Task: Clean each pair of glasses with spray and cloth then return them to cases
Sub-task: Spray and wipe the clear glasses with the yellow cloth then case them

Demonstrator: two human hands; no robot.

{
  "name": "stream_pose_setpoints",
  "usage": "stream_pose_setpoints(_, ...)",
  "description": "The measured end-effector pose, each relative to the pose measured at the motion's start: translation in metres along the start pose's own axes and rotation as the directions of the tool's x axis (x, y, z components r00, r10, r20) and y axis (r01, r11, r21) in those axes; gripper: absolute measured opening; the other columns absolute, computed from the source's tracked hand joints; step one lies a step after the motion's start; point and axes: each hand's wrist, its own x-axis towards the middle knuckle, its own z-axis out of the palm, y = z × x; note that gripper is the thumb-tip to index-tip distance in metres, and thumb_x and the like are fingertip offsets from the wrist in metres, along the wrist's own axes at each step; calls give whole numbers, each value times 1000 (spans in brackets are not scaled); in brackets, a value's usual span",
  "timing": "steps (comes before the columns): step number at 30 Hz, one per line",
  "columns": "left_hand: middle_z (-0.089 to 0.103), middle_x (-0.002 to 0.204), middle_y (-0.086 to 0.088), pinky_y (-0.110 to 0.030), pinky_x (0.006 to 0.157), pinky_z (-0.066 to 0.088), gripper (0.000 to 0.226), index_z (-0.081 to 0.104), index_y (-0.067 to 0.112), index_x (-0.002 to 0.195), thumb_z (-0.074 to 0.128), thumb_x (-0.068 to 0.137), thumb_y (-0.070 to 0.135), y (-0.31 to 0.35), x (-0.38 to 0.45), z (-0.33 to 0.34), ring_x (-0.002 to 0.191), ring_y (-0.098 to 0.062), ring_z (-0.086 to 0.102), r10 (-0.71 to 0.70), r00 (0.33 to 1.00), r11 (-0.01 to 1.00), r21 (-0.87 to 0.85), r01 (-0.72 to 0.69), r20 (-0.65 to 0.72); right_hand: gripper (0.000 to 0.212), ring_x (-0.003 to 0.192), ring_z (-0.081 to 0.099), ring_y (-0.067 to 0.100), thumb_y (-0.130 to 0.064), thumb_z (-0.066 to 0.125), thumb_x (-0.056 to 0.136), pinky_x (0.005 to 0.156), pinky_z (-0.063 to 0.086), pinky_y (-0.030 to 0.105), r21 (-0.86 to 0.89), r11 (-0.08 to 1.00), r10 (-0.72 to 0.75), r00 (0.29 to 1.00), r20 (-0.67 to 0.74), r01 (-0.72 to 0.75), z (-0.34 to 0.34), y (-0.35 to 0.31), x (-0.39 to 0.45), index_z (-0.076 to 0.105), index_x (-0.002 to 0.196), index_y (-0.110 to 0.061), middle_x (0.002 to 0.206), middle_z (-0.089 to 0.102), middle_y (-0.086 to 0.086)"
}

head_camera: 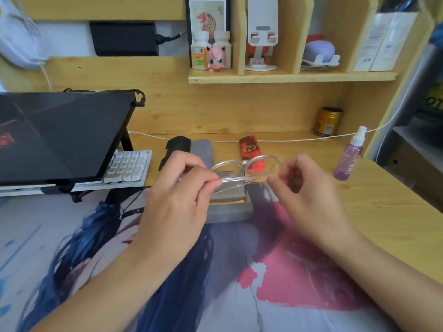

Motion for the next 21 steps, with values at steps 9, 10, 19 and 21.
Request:
stream_pose_setpoints(9,52,104,-12,-36,69,45,10,71,-9,89,64,93,-4,9,-7,3,84,-29,54,305,952,942,144,-305,19,24,44,51,9,-19,53,99,44,46,20,701,331,309,774,552,-632,6,-28,-6,66,101,1,71,67,7)
stream_pose_setpoints(10,48,106,-10,-35,70,44,10,71,-9,90,63,94,-4,9,-7,3,84,-29,54,328,944,934,143,-328,25,23,45,50,7,-20,54,96,44,45,19,709,301,305,769,562,-638,5,-28,-5,67,99,-1,69,66,5)
stream_pose_setpoints(19,64,95,2,-20,68,50,3,63,12,93,63,96,12,17,-3,14,86,-15,59,233,959,973,-44,-228,163,17,57,52,10,-16,58,95,54,51,20,746,213,314,767,559,-631,8,-18,-7,66,100,-2,73,57,6)
stream_pose_setpoints(21,68,90,-12,-37,67,52,18,67,-1,82,59,98,1,19,-5,21,78,-29,63,454,884,886,51,-461,108,22,66,56,14,-16,57,97,64,54,25,742,256,285,782,555,-620,11,-15,-9,62,113,-2,81,58,10)
